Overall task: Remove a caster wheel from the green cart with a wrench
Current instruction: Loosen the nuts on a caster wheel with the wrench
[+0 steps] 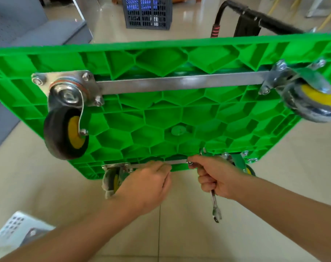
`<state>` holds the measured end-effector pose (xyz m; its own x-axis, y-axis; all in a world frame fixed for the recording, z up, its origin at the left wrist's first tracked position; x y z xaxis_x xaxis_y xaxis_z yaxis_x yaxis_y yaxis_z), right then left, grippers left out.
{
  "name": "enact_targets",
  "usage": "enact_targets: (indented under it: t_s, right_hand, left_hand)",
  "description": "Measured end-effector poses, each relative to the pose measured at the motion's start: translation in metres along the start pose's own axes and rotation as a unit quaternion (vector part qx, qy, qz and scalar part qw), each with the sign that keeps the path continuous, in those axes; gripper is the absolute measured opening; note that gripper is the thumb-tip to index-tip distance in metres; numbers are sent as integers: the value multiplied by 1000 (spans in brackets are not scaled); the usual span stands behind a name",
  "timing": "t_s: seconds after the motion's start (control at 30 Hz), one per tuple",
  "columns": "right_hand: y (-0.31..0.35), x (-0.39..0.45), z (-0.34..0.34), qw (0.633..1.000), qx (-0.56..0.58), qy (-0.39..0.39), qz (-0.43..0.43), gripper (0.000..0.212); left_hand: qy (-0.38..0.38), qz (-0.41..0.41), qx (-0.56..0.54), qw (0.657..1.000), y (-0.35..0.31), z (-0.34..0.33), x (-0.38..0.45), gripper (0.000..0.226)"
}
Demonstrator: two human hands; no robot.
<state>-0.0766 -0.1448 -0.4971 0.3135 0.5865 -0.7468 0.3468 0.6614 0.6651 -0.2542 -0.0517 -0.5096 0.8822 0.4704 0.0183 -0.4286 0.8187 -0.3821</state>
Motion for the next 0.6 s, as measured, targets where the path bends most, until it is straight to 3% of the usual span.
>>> enact_targets:
  t_s: [0.1, 0.2, 0.37, 0.47, 0.6]
  right_hand:
    - [-36, 27, 16, 997, -60, -15, -37, 18]
    - [-68, 54, 27, 989, -132, -23, -65, 15]
    - [-102, 89, 36, 948, -306, -10, -90, 13]
    - [-113, 103, 35, 884, -460, 8, -84, 25]
    - [-113, 115, 36, 777, -629, 23, 12, 46]
  left_hand:
    - [64, 14, 43, 997, 1, -29, 1, 39]
    - [86, 1, 45, 995, 2, -54, 4, 51]
    - [191, 3, 75, 979, 15, -104, 8, 42]
    - [242, -27, 93, 965, 21, -126, 10, 33]
    - [275, -40, 89, 956, 22, -145, 14, 34]
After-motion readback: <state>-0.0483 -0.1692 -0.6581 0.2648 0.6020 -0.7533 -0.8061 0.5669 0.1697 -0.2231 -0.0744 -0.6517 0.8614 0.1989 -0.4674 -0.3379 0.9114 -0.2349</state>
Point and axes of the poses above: each hand's wrist, its own x-axis towards the middle knuckle, its own z-axis out of the back of the hand, y = z × x, the point moved 1 cm from there along x, towards the middle knuckle, and after that the axes turned 5 degrees about -x, right-handed, at the moved point
